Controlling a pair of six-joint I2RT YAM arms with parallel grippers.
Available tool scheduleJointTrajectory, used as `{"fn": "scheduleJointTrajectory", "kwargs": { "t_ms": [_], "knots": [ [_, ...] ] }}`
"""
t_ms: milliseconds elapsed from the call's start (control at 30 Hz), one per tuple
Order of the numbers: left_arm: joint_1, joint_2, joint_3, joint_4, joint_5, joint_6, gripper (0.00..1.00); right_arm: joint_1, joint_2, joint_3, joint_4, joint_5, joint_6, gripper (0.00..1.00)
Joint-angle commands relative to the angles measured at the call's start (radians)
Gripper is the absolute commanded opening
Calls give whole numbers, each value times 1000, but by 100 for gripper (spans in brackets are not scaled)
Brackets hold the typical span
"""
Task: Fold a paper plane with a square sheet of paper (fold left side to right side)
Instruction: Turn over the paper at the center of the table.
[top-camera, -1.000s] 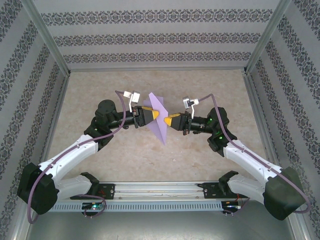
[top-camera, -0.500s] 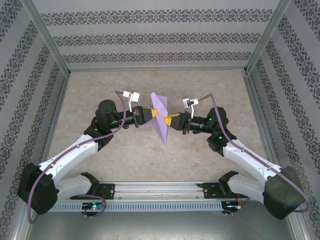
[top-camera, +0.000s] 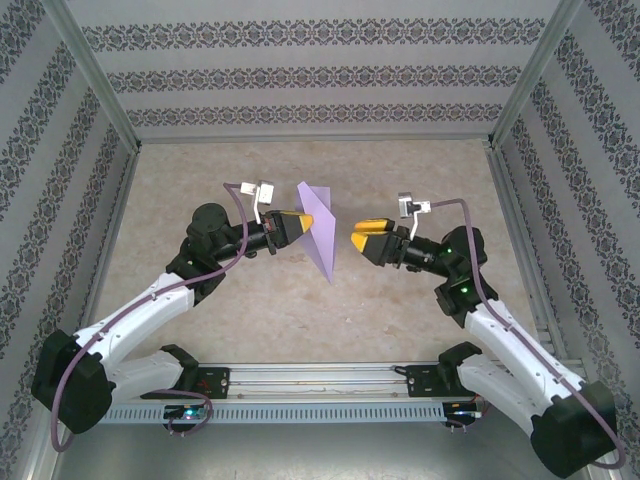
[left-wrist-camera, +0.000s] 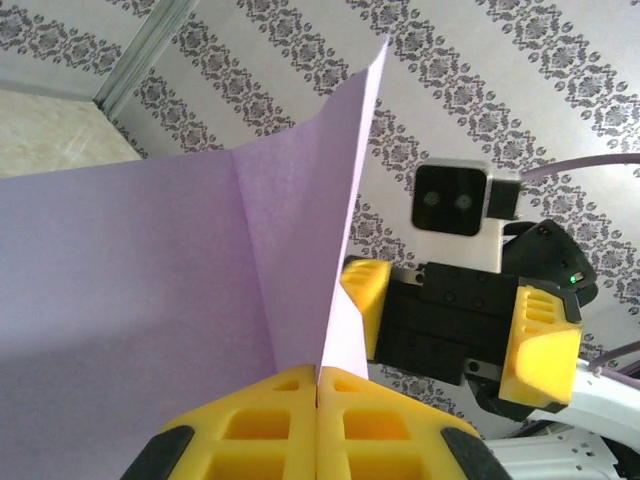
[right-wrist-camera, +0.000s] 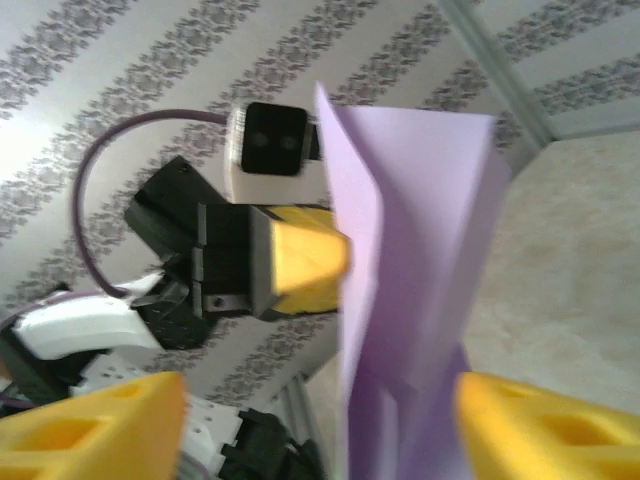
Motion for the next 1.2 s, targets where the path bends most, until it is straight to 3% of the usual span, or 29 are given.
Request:
{"fn": "scheduleJointTrajectory", "kwargs": {
  "t_ms": [0,100,500,767,1167],
  "knots": [
    [-18,-19,-9,88,-9,-18,6,-15,-21,-49,-79,36,7,86],
    [-23,-16,-9,90,-8,-17,6,-3,-15,-81,-49,25,44,98],
    [-37,1,-3,118,-10,-26,6,170,67,-74,35,101,51,98],
    [-40,6,-4,119,-10,-36,6,203,124,-18,41,122,44,74],
    [-43,24,-3,130,-4,-54,6,196,147,40,19,136,12,46]
  ]
}}
